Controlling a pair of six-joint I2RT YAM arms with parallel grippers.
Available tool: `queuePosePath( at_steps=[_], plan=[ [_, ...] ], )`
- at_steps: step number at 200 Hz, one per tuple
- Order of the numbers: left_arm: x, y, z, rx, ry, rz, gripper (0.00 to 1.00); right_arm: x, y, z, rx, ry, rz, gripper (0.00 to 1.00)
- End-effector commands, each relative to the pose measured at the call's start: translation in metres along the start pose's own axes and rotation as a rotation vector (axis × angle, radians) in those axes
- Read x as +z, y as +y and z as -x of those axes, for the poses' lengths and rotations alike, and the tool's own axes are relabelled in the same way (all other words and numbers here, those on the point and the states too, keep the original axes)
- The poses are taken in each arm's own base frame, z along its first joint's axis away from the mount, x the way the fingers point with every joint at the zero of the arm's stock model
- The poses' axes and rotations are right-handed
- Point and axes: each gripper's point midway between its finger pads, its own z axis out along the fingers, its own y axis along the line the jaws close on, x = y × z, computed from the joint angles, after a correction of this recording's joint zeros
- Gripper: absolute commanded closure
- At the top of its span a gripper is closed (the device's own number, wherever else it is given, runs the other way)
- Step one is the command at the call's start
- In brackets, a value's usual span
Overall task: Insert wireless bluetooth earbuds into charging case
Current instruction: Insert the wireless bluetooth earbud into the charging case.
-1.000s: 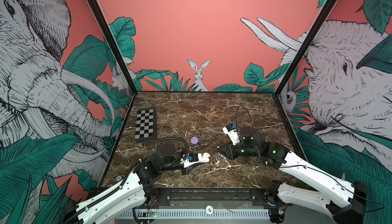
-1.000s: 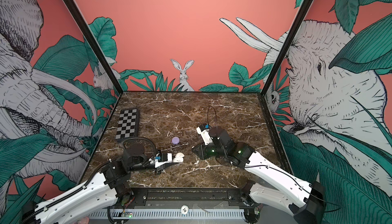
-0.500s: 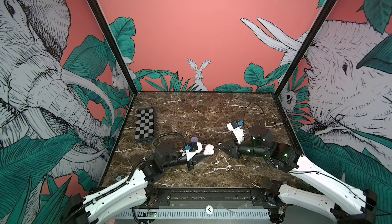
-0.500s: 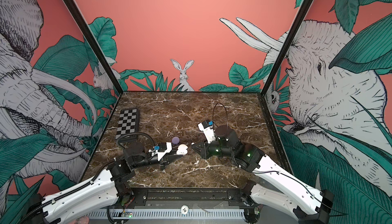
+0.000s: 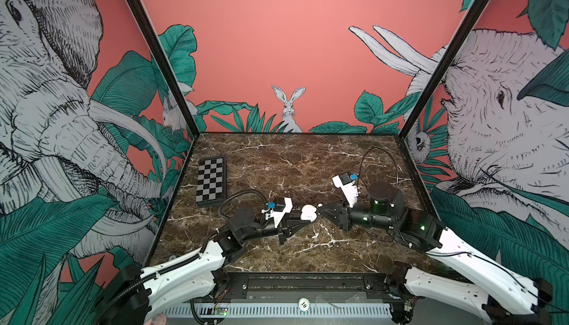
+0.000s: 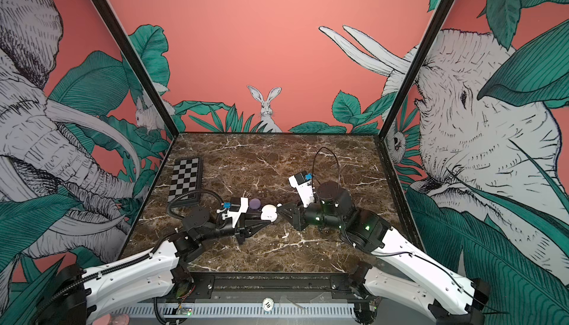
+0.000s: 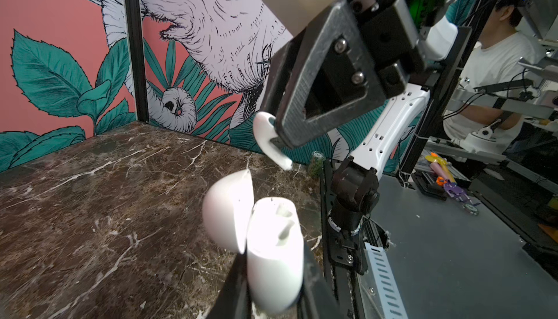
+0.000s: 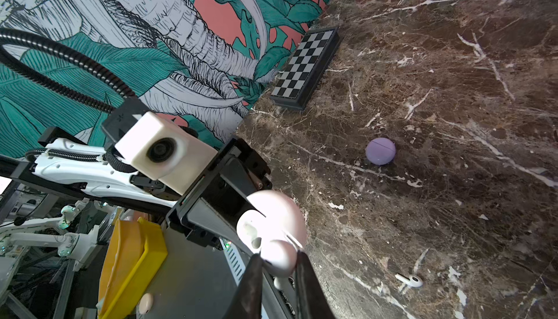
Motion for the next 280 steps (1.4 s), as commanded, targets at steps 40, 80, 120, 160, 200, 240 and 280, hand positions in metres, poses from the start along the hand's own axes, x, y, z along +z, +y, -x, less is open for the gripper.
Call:
queuePosePath(
  at_steps=[40,80,120,160,200,240,280],
  plan=[
    [0.002,-0.015,0.011,-0.099,-0.064,-0.097,1.00,-0.002,0.016,0.020,-0.060,-0.093,0.036,0.82],
    [0.001,-0.013,0.016,-0.078,-0.094,-0.086,1.00,0.003,0.021,0.017,-0.079,-0.089,0.047,0.82],
    [-0.001,-0.010,0.018,-0.047,-0.128,-0.063,1.00,0.005,0.024,0.013,-0.098,-0.090,0.041,0.82],
    [-0.003,-0.010,0.018,-0.012,-0.146,-0.060,1.00,0.009,0.024,0.009,-0.106,-0.087,0.041,0.83],
    [-0.003,-0.011,0.018,0.007,-0.163,-0.071,1.00,0.010,0.022,0.007,-0.120,-0.091,0.022,0.83],
    [-0.004,-0.011,0.013,0.025,-0.157,-0.069,1.00,0.012,0.025,0.006,-0.128,-0.099,0.029,0.84],
    [-0.005,-0.010,0.019,0.036,-0.174,-0.059,1.00,0.015,0.024,-0.001,-0.136,-0.086,0.022,0.84]
  ],
)
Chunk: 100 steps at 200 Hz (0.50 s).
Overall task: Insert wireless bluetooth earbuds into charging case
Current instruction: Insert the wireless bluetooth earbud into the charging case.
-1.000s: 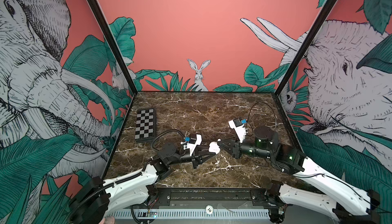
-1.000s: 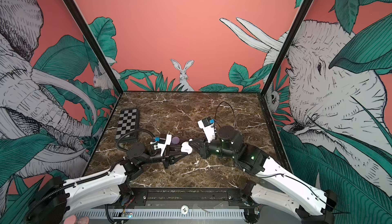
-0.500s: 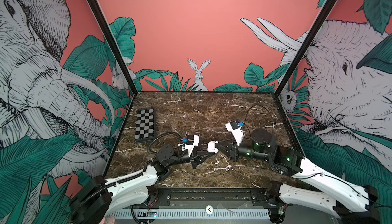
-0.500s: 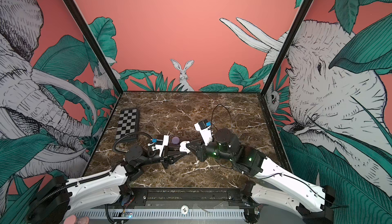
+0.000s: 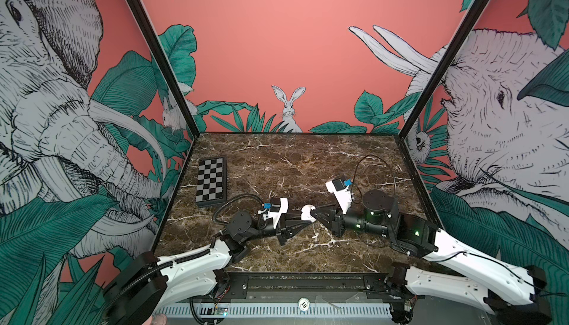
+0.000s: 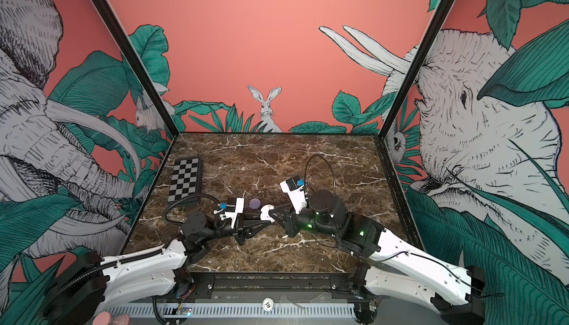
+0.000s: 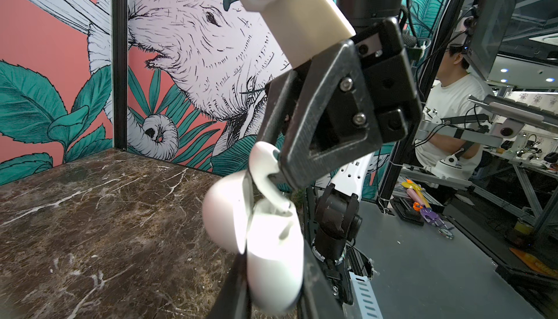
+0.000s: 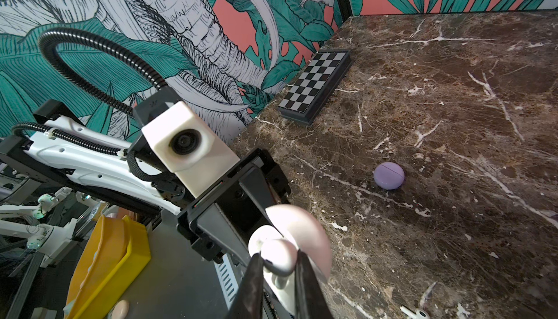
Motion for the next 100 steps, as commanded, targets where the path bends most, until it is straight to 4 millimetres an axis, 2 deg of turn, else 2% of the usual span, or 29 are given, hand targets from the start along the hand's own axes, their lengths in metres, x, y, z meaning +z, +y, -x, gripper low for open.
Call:
queuePosePath(
  at_steps=[1,67,100],
  plan=[
    [-0.003,-0.005,0.011,0.043,-0.049,-0.007,1.00,0.002,0.002,0.003,-0.022,-0.034,0.006,0.84],
    [-0.004,-0.004,0.015,0.037,-0.069,0.000,1.00,0.003,0.000,-0.002,-0.032,-0.028,-0.004,0.85],
    [-0.005,-0.004,0.024,0.047,-0.101,0.015,1.00,0.005,0.002,-0.005,-0.033,-0.027,0.006,0.85]
  ],
)
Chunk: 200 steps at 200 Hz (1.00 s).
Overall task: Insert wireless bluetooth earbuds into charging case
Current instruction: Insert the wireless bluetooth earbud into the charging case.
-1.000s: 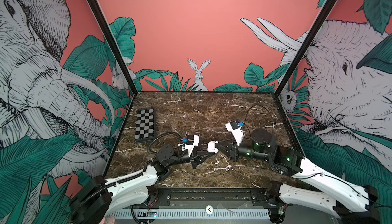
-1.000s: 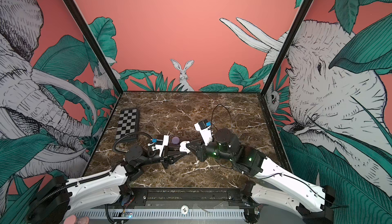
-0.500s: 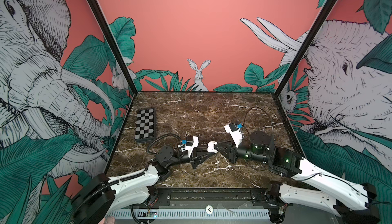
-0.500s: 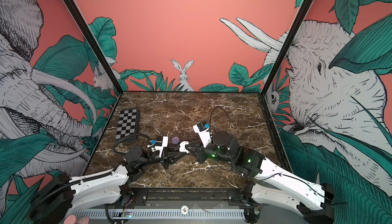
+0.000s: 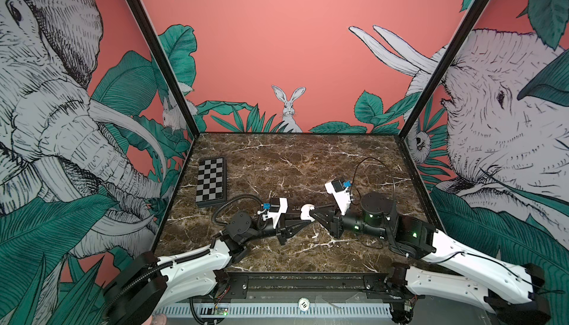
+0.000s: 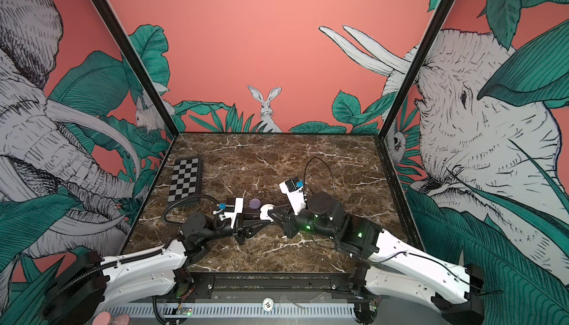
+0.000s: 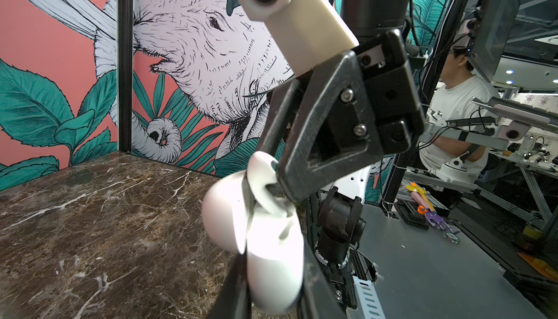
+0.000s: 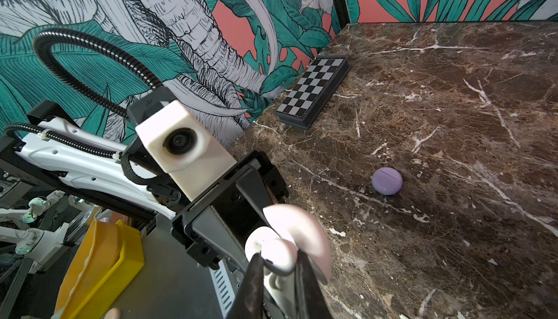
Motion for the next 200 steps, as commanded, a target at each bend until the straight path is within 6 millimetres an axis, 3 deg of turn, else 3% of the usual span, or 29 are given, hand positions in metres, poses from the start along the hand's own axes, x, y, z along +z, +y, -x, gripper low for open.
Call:
queuePosePath(
  at_steps=[1,86,200],
  plan=[
    [-0.003,-0.006,0.024,0.042,-0.090,-0.005,1.00,0.000,0.004,-0.003,-0.020,-0.007,0.015,0.85],
    [-0.007,-0.006,0.036,0.067,-0.130,0.018,1.00,-0.002,0.005,-0.006,-0.032,-0.018,0.029,0.84],
    [-0.008,-0.011,0.031,0.091,-0.095,-0.001,1.00,0.002,0.000,-0.009,-0.051,-0.004,-0.011,0.80]
  ],
)
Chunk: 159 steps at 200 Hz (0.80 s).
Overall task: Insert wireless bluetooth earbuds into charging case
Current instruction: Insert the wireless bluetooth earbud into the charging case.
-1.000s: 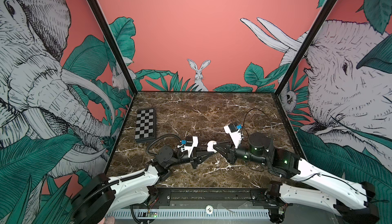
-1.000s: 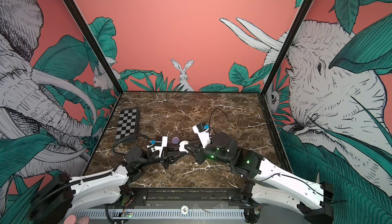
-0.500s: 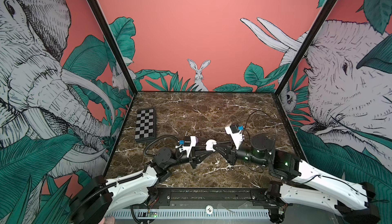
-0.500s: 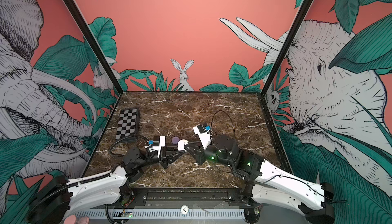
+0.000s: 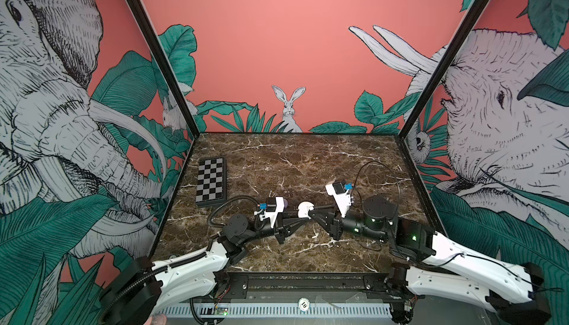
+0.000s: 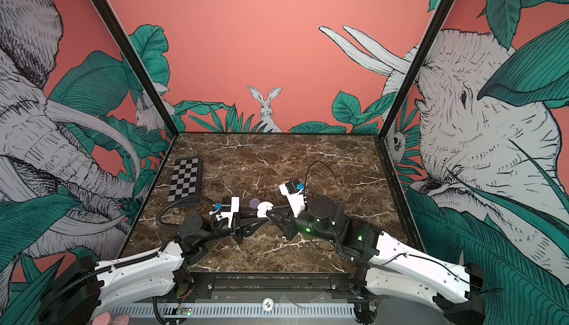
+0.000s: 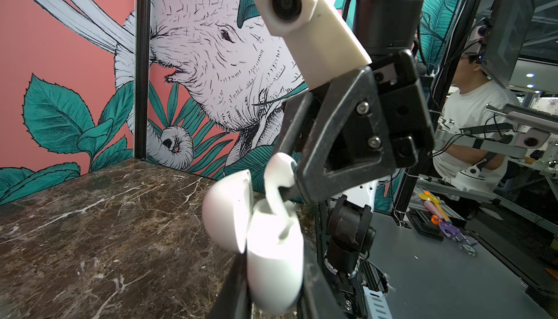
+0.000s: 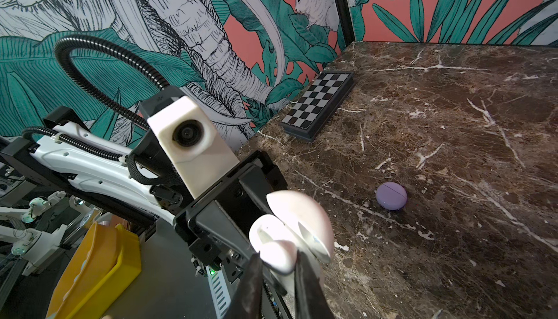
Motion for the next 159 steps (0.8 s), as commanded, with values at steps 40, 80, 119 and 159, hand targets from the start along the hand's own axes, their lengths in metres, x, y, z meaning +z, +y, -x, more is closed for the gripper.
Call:
queuePosePath(
  at_steps=[40,80,119,159],
  plan=[
    [-0.0036,-0.0134,0.0200,0.067,-0.059,-0.045,1.00,0.0027,-0.0065,-0.0100,-0.023,0.043,-0.037,0.79],
    [-0.0034,-0.0141,0.0199,0.068,-0.059,-0.050,1.00,0.0036,-0.0032,-0.0100,-0.024,0.050,-0.021,0.75],
    [-0.0031,-0.0138,0.0211,0.072,-0.061,-0.048,1.00,0.0004,-0.0020,-0.0077,-0.032,0.051,-0.022,0.75],
    [-0.0024,-0.0131,0.0190,0.062,-0.064,-0.050,1.00,0.0017,-0.0005,-0.0079,-0.026,0.056,-0.017,0.77]
  ],
)
